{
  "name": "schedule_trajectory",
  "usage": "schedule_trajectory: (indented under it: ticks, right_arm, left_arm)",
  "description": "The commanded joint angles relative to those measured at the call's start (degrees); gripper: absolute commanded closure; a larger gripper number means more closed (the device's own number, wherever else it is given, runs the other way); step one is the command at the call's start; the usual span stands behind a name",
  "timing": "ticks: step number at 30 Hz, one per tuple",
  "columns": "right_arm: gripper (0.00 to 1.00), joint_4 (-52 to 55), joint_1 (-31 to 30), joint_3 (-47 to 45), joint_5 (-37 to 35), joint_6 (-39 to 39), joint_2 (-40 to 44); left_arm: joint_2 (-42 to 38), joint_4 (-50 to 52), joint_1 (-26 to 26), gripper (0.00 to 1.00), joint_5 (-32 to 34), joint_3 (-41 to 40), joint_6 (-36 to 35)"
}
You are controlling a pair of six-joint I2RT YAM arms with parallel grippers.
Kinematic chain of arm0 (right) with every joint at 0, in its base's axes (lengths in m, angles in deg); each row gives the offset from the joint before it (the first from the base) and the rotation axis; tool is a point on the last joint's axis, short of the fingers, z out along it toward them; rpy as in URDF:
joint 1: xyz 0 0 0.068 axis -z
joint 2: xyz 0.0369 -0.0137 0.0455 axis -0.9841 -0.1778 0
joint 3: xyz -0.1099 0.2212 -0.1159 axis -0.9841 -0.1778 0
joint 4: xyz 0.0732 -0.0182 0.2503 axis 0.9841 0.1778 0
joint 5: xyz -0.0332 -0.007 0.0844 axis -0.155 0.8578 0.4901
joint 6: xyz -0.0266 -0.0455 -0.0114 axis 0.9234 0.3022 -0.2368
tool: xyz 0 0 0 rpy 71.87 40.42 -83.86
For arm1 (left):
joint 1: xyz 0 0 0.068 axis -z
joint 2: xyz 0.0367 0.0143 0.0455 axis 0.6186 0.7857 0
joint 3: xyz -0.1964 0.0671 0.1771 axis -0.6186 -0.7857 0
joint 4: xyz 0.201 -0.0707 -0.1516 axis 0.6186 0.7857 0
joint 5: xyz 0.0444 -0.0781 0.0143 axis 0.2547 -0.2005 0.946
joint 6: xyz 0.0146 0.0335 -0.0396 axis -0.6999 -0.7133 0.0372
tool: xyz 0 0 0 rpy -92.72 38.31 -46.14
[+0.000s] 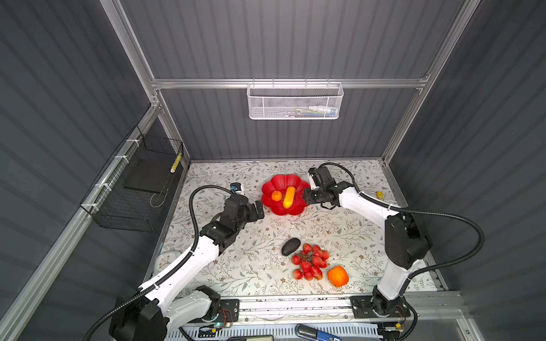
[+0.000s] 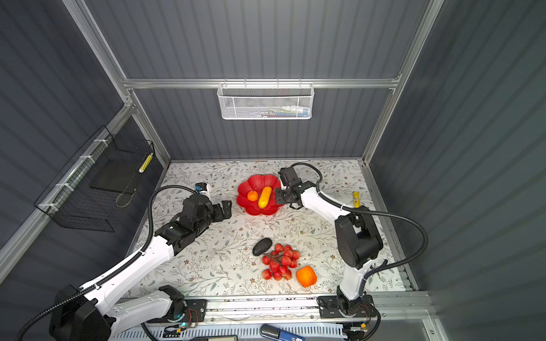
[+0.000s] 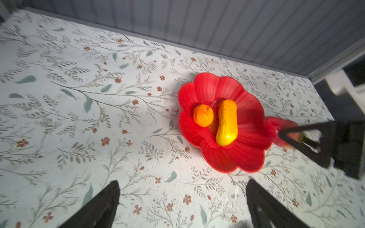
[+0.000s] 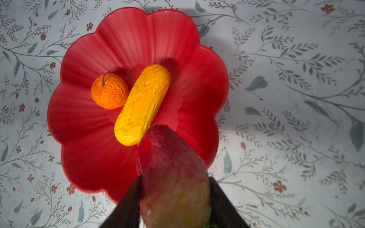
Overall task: Arrange fruit in a fruit bowl
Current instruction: Place the fruit in the fruit bowl, then pick up the fruit from the center of the table.
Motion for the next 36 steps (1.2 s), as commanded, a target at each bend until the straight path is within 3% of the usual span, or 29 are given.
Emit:
schedule_trajectory:
  ticks: [1,6,16,22,31,36]
  right_arm:
    - [0.59,2.5,0.2,4.6,1.0,2.9,-3.0]
    - [0.56,4.5,0.4,9.6,2.1,3.0,-8.5]
    - [0.29,4.6,1.5,11.6,2.3,1.0,-9.4]
    - [0.16,-1.9,3.8,4.8,4.3,-1.8,2.2]
    - [0.04,-14.7,6.0,-14.8,2.9,-7.0,25.2]
    - [0.03,-14.1,6.8,-19.6,1.0,-8.6,32.4]
  left_arm:
    - [1.1,0.3,-0.1,0.0,-10.1,-2.1,0.9]
    - [3.6,-0.3,0.4,0.0,-16.8,-3.4,1.6]
    - [11.1,-1.4,9.7,0.01,-18.8,-3.4,1.2]
    - [17.4,-1.9,12.0,0.02,-20.2,-1.1,-0.1]
    - [27.4,-0.8,15.2,0.03,-21.2,3.9,-2.5]
    - [31.5,-0.6,15.4,0.15,-22.1,5.8,-2.7]
